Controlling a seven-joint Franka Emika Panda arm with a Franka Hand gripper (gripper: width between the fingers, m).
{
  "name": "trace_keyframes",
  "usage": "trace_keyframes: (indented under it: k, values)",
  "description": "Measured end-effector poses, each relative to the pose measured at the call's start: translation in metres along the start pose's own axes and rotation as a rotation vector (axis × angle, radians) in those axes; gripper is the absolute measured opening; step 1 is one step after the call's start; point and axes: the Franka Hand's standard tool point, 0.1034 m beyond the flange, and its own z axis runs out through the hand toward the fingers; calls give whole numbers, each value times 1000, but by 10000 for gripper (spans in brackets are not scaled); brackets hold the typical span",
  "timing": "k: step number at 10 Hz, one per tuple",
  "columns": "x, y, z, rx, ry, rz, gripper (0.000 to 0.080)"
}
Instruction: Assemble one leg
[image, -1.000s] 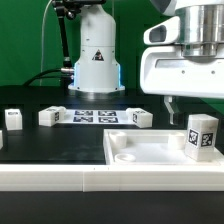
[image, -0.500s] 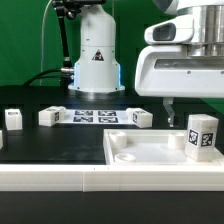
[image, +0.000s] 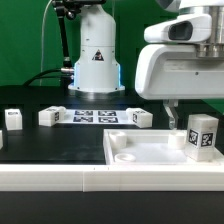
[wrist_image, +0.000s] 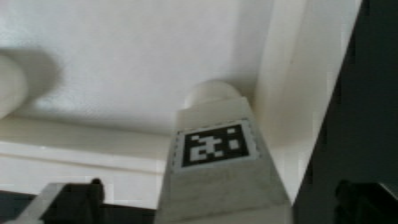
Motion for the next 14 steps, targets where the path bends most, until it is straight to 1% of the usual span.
trace_keyframes:
  k: [1,2,3,4,5,8,11,14]
  values:
    - [0,0,0,-1,0,0,649]
    - [0,1,0,-1,0,1,524]
    - [0,1,0,-1,0,2,375]
    - [0,1,0,-1,0,14,375]
    - [0,1,0,-1,0,14,290]
    - [0,0,0,4,1,226,290]
    - [-3,-3,1,9,32,601,290]
    - [-4,-7,2,7,39,973,291]
